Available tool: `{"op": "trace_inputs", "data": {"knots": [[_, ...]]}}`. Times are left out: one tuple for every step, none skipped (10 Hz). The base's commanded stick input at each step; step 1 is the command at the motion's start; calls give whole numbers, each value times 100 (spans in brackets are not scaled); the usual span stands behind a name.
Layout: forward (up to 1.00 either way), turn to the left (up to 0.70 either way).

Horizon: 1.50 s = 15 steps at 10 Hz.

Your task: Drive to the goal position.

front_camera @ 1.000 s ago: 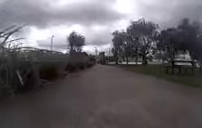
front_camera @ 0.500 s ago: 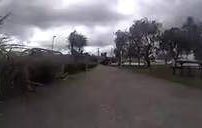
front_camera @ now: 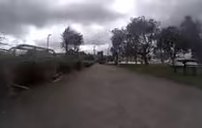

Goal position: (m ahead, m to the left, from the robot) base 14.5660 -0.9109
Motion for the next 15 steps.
{"op": "trace_inputs", "data": {"knots": [[100, -27], [100, -22], [100, -14], [100, -6], [100, 0], [100, 0], [100, 0], [100, 0], [100, 0], [100, 0], [100, 0], [100, 0], [100, 0], [100, 0], [100, 0]]}}
